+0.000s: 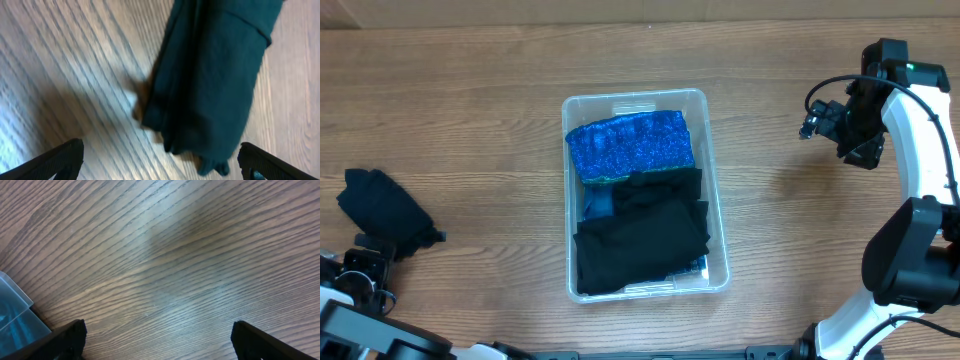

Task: Pack container
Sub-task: 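Move the left gripper to the black sock and grasp it, then lift the black sock and lower it into the container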

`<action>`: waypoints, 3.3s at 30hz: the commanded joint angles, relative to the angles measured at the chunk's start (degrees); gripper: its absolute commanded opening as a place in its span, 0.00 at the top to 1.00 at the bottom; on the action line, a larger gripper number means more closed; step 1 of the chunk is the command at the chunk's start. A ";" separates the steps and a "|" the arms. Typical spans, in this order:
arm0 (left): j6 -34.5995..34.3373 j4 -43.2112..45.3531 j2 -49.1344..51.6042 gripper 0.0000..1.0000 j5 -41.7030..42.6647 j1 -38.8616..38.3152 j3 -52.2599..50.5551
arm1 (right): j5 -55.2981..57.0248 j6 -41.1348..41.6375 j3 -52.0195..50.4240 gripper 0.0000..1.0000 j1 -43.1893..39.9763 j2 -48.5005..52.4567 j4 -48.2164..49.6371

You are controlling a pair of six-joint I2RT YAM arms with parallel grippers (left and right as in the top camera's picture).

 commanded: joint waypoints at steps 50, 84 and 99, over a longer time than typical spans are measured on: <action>-4.37 10.86 -8.90 0.96 31.69 -21.40 1.36 | -0.24 0.04 1.33 0.03 0.02 -1.84 -2.51; 47.45 -41.83 -4.44 0.96 -1.51 -85.79 39.71 | -0.26 0.07 1.33 0.02 0.02 -1.84 -3.45; 81.74 -47.41 -4.35 0.96 8.98 -90.62 46.05 | -0.24 0.04 1.33 0.02 0.02 -1.84 -3.56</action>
